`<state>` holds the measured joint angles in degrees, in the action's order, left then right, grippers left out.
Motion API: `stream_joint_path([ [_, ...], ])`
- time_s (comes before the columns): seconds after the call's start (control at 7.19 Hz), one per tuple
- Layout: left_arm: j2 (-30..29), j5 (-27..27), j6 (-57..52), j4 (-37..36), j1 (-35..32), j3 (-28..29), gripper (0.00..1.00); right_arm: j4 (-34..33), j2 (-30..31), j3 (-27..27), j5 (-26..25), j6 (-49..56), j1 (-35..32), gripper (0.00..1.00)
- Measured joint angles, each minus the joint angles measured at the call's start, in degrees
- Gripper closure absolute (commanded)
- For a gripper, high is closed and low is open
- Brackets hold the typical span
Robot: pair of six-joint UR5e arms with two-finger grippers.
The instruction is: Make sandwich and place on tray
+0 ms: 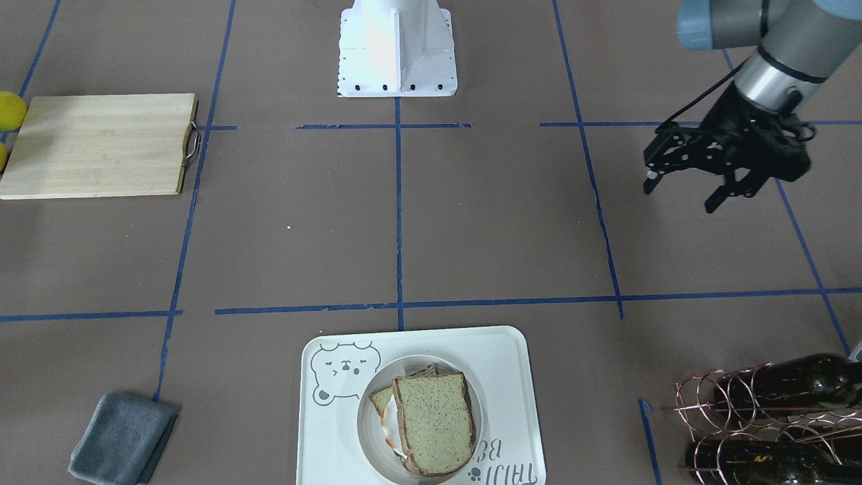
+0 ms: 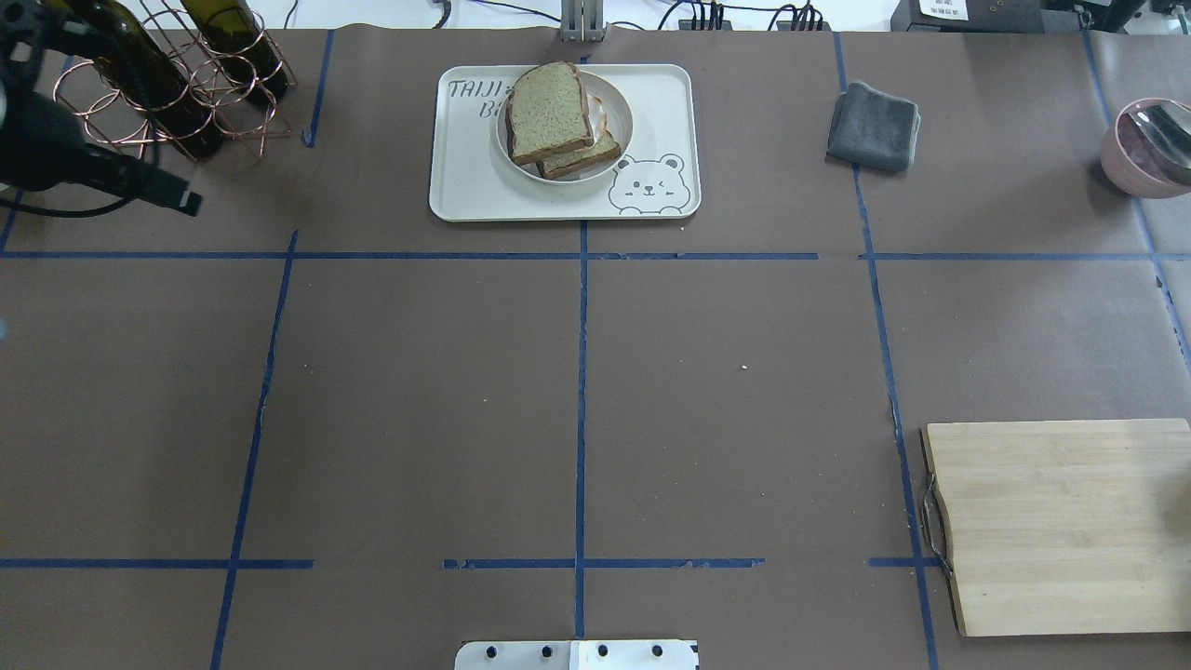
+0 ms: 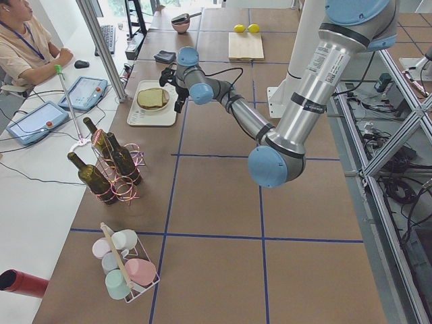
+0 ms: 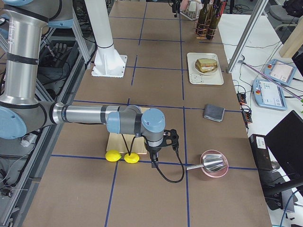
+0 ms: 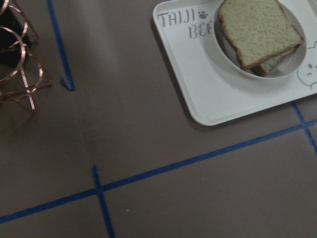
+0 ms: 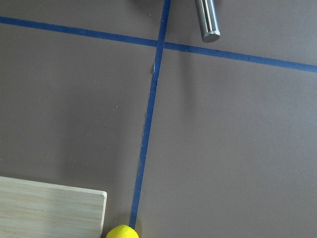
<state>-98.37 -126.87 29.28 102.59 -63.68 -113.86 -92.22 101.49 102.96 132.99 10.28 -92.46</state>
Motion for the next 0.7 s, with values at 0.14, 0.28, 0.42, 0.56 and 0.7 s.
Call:
stream_joint_path([
  [0.14,6.0,-2.0,-8.4,-0.1,-4.5,-0.4,0.00,0.2,0.0,0.0,0.1,-0.1,0.0,0.00],
  [0.28,11.9,-2.9,-16.5,-0.1,-8.7,-0.2,0.00,0.2,-0.1,0.0,0.1,-0.2,0.1,0.00],
  [0.42,17.0,-3.8,-21.8,-0.4,-12.9,0.2,0.00,0.2,-0.2,0.0,0.2,-0.2,0.1,0.00],
  [0.56,20.6,-6.3,-24.3,-0.9,-16.9,1.5,0.00,0.2,-0.3,0.0,0.2,-0.2,0.1,0.00],
  [0.7,23.1,-10.5,-25.2,-1.6,-20.1,4.0,0.00,0.2,-0.3,0.0,0.2,-0.2,0.1,0.00],
])
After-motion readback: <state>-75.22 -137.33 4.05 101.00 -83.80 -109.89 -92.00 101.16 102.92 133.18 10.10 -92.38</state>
